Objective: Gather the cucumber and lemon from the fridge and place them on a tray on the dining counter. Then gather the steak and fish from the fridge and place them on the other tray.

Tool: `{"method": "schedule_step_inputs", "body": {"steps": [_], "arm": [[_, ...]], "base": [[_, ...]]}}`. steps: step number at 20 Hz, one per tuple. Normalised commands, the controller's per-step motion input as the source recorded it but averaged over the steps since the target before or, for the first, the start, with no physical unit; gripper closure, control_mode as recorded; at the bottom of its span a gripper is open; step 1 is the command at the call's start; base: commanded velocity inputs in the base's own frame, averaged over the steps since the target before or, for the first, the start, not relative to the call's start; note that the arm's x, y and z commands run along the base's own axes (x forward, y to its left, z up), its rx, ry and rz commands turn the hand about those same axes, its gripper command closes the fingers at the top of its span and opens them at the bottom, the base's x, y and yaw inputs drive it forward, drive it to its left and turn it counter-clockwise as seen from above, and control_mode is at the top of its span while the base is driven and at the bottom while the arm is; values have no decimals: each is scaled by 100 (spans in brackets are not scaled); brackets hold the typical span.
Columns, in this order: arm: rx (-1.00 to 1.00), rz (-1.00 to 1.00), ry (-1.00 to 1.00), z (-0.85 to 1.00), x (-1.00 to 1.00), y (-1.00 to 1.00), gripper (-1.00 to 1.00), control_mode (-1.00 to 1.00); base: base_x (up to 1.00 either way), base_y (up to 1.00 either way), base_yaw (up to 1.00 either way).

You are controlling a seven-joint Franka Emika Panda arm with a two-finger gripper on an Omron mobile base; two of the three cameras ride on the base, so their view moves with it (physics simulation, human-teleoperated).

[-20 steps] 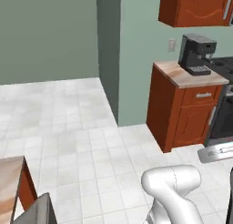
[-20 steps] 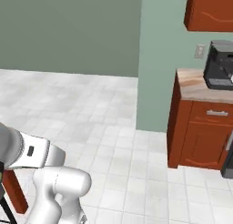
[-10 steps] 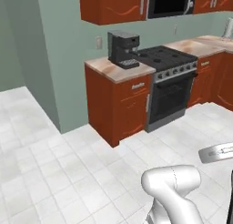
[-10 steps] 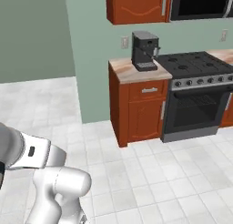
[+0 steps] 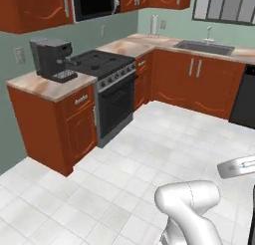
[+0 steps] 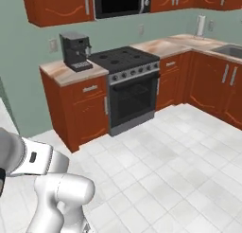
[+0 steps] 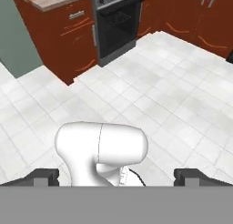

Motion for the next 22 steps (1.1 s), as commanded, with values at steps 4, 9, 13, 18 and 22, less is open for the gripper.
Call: {"method": "schedule_step_inputs", "body": {"steps": [4,9,13,18,22], "arm": [[0,0,0,0,0,0,-100,100],[0,0,0,0,0,0,-100,100],[0,0,0,0,0,0,-100,100],[0,0,0,0,0,0,-100,100],[0,0,0,0,0,0,-100,100]], "base": [[-41,0,-63],[-43,-5,-58],[-41,-29,-52],[-6,-78,-34],[1,-98,-16]]}}
